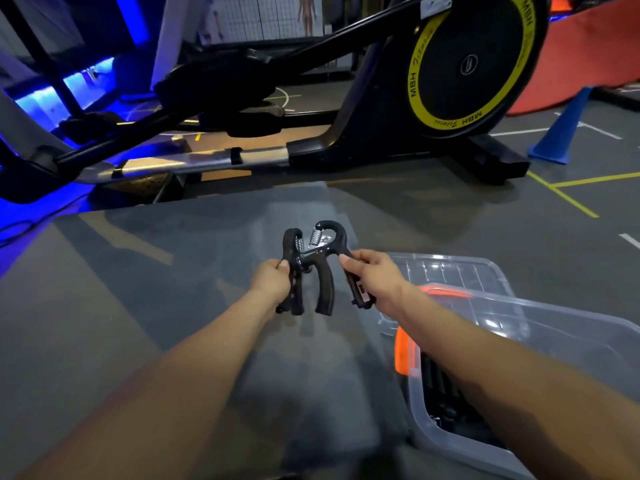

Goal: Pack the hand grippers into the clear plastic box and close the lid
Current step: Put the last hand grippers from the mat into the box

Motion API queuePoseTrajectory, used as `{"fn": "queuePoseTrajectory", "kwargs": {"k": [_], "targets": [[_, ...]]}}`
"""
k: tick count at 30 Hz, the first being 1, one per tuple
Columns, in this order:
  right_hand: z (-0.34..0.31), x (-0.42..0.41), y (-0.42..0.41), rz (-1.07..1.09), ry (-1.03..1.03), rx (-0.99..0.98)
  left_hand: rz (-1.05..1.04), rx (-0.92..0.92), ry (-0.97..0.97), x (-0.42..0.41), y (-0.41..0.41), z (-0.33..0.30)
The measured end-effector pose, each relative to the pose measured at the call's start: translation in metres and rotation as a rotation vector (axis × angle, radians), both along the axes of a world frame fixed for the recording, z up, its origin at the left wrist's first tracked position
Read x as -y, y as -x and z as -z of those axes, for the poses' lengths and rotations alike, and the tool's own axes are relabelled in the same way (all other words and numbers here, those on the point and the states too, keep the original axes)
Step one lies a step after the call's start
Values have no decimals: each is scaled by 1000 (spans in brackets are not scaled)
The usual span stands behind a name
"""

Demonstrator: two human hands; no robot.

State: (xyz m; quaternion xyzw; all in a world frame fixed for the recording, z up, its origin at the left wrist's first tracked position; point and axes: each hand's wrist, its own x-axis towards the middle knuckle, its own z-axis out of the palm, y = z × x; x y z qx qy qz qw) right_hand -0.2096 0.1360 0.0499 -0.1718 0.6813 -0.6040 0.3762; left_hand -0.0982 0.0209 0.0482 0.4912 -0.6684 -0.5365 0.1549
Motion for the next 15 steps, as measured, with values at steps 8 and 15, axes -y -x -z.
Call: {"fn": "queuePoseTrajectory", "kwargs": {"k": [8, 15], "targets": [[3, -2, 8, 178, 187, 325, -25, -231, -196, -25, 29, 5], [13, -2, 14, 143, -116, -148, -104, -272, -204, -17, 28, 9]]}}
